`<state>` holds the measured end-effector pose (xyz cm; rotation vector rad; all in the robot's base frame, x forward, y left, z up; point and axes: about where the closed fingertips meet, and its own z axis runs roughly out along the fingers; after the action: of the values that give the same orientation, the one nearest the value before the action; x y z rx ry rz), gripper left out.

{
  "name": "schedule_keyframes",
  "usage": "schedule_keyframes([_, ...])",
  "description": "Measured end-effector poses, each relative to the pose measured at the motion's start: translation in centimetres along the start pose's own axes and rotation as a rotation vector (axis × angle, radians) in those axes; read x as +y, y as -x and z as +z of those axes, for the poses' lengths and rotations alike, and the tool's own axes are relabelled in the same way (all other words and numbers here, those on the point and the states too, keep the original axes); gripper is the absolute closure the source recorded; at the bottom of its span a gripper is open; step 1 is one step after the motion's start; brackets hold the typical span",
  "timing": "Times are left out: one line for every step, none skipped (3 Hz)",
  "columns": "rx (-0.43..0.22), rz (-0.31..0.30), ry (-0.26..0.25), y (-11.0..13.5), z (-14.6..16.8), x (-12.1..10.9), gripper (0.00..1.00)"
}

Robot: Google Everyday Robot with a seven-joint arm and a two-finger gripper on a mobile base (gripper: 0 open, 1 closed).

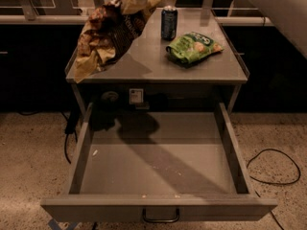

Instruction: Pick brown chip bag from top drawer and place on counter

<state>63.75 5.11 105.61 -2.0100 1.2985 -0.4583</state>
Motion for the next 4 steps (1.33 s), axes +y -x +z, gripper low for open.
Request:
schedule_keyframes([-0.033, -0.059, -0.044, -0.1, 2.8, -3.7, 1.0])
schedule_keyframes([-0.094, -0.091, -0.074, -0.3, 5.8, -6.1, 1.0])
schedule_keyframes([-0.194, -0.084, -0.097, -0.4, 8.7, -6.9, 1.0])
schedule_keyframes([-0.247, -0.088, -0.094, -0.4, 10.7, -6.8, 1.0])
